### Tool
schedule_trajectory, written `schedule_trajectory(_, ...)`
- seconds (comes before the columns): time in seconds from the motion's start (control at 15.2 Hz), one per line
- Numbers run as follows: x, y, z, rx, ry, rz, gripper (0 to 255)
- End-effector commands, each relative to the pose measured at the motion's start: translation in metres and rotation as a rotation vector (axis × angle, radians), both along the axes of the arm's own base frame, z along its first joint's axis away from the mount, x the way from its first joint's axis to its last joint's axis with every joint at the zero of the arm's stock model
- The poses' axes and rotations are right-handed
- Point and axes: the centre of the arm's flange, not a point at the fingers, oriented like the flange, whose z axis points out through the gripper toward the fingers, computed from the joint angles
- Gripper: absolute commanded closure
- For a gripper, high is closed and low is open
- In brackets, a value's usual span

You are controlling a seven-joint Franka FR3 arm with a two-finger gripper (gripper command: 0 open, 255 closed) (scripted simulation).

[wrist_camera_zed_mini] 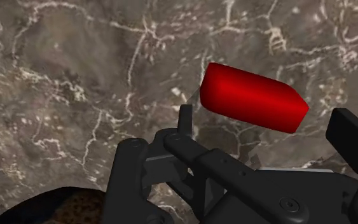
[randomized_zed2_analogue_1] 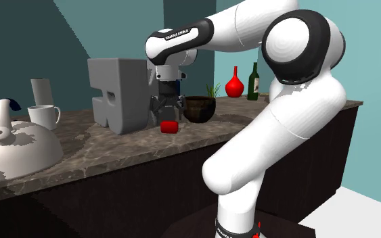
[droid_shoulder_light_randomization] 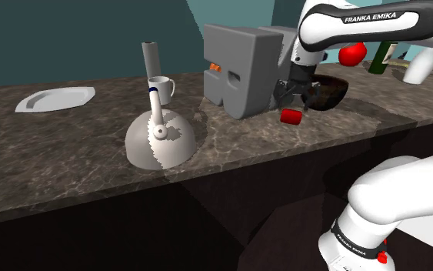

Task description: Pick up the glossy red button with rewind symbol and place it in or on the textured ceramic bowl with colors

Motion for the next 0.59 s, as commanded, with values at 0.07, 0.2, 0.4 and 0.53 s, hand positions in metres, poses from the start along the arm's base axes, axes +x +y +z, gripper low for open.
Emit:
schedule_trajectory(0.07,0.0,-0.002,-0.017,0.0,0.0,-0.01,0)
schedule_trajectory(0.2,0.0,-0.002,-0.028,0.0,0.0,-0.01,0)
schedule_trajectory(0.4,0.0,-0.002,-0.031,0.0,0.0,-0.01,0)
schedule_trajectory(0.53,0.0,-0.002,-0.031,0.0,0.0,-0.01,0)
